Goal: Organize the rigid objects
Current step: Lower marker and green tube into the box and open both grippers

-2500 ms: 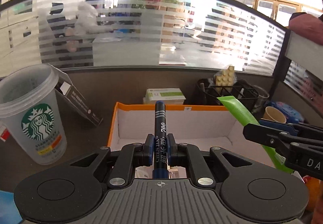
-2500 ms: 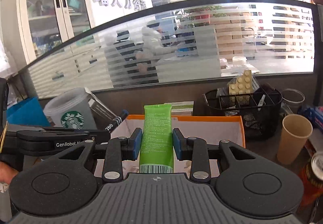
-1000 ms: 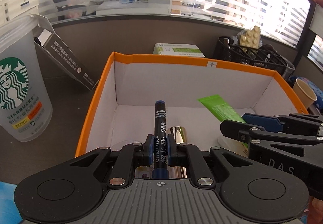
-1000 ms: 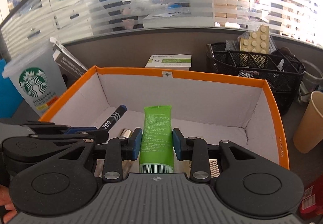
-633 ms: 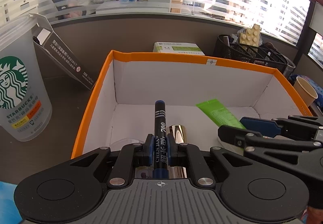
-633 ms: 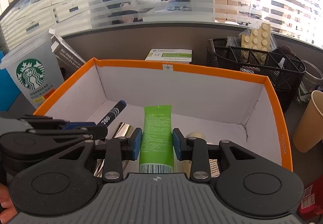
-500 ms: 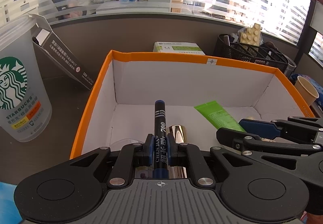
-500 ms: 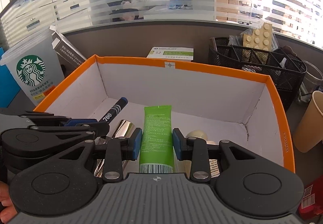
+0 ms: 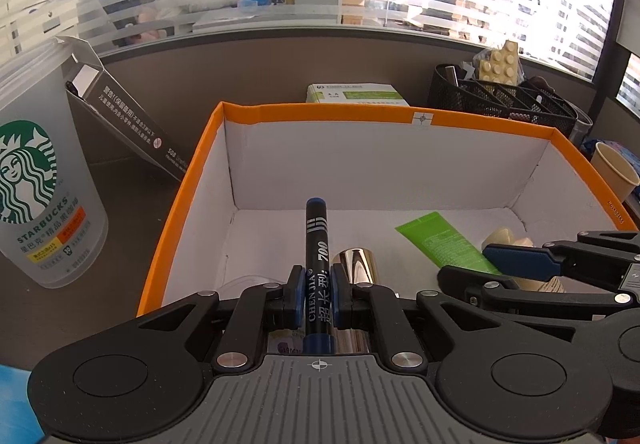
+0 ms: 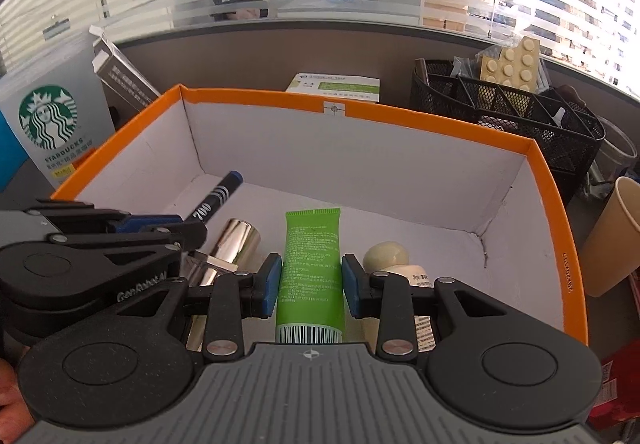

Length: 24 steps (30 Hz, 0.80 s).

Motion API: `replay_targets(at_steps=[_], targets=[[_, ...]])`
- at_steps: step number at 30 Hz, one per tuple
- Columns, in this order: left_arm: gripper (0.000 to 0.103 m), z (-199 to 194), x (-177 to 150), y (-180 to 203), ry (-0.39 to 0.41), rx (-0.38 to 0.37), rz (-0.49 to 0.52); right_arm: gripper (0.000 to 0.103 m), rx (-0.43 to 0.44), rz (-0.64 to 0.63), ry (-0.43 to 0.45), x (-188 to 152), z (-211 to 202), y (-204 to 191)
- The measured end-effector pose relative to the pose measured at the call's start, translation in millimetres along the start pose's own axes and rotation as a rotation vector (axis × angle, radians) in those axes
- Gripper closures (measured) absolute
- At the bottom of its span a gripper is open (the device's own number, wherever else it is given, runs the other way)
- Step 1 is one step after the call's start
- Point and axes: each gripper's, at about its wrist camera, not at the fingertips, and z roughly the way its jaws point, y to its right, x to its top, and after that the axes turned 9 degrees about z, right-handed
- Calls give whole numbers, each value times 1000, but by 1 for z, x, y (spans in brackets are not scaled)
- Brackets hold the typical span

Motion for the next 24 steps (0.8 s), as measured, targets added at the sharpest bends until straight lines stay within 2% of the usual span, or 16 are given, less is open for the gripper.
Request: replay_targets(at_steps=[4, 24], targets=[[92, 1, -1, 3, 6, 16, 10, 72, -40, -46, -1, -2, 1, -3], [92, 2, 0, 5, 4, 31, 14, 69, -29, -43, -13, -1, -1, 2]])
